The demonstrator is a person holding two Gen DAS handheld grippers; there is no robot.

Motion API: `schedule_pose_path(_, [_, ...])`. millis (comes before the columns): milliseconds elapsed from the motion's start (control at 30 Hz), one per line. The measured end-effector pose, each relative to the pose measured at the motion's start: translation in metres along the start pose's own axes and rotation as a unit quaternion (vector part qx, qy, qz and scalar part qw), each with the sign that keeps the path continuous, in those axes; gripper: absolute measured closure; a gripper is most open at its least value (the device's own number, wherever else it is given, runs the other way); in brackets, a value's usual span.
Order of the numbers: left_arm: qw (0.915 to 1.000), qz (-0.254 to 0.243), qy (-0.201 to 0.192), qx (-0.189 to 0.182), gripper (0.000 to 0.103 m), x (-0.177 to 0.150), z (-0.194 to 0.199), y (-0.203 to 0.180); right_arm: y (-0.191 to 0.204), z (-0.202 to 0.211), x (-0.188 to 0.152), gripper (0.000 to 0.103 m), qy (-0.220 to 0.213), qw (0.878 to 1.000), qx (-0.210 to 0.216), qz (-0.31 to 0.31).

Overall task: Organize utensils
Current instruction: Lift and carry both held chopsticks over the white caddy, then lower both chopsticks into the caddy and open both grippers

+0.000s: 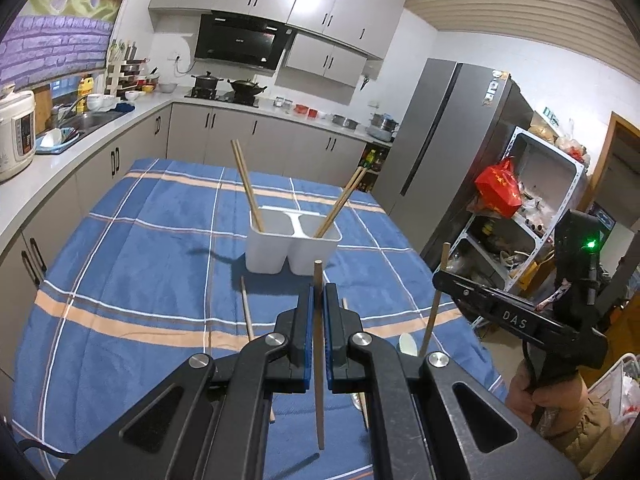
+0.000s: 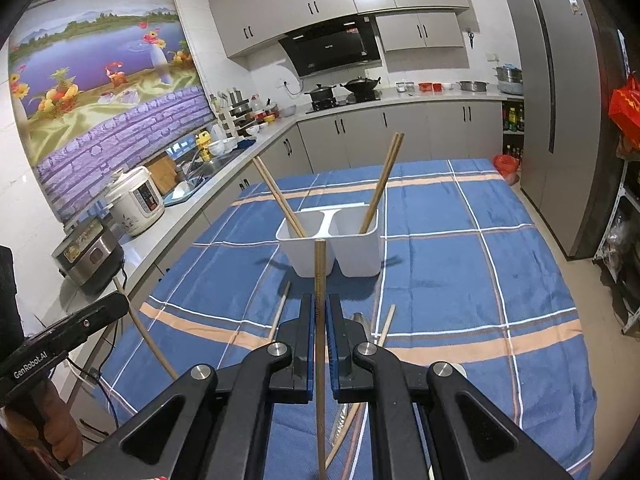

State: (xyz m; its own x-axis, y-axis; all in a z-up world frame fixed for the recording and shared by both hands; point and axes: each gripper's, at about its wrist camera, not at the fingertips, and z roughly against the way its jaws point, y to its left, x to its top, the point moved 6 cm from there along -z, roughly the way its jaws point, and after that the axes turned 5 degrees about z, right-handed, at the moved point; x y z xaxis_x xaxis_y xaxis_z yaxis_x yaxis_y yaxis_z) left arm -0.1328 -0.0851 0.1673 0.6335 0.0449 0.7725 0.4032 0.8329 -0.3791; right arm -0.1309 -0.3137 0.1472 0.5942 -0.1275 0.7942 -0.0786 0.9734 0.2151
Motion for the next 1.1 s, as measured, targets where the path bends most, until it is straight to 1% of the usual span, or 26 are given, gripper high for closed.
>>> schedule_pose_path(233, [0.9998,-0.007,-0.017,-0.008,0.099,0.017,0.006,-0.006,-0.004,0.007,0.015,0.097,-0.018,1.0,-0.001,0.001])
schedule_pose_path(367, [0.9994,-0.011,-0.033,-0.007,0.099,0.038,0.006,-0.008,-0.008,0.01,0.033,0.097,-0.036,0.999,-0.003,-0.001])
schedule_pose_path(533, [0.9972,-0.027,-0.07,0.005,0.099,0.078,0.003,-0.012,-0.012,0.011,0.069,0.097,-0.071,0.997,-0.007,-0.002])
schedule_pose_path(700, [0.9933,-0.037,-0.108,0.017,0.099,0.133,-0.01,-0.014,-0.015,0.001,0.119,0.097,-0.12,0.993,-0.012,-0.008])
schedule_pose_path(767, [0.9911,-0.046,-0.123,0.025,0.099,0.156,-0.019,-0.016,-0.015,-0.006,0.138,0.097,-0.136,0.991,-0.013,-0.011])
schedule_pose_path(867, [0.9889,-0.057,-0.133,0.035,0.099,0.184,-0.037,-0.017,-0.017,-0.023,0.166,0.097,-0.16,0.987,-0.025,-0.014])
schedule_pose_path(967, [0.989,-0.059,-0.128,0.045,0.099,0.208,-0.069,-0.01,-0.023,-0.048,0.19,0.097,-0.175,0.983,-0.044,-0.019])
schedule_pose_path(1100, [0.9905,-0.056,-0.114,0.051,0.099,0.227,-0.111,0.002,-0.035,-0.085,0.208,0.097,-0.175,0.982,-0.072,-0.026])
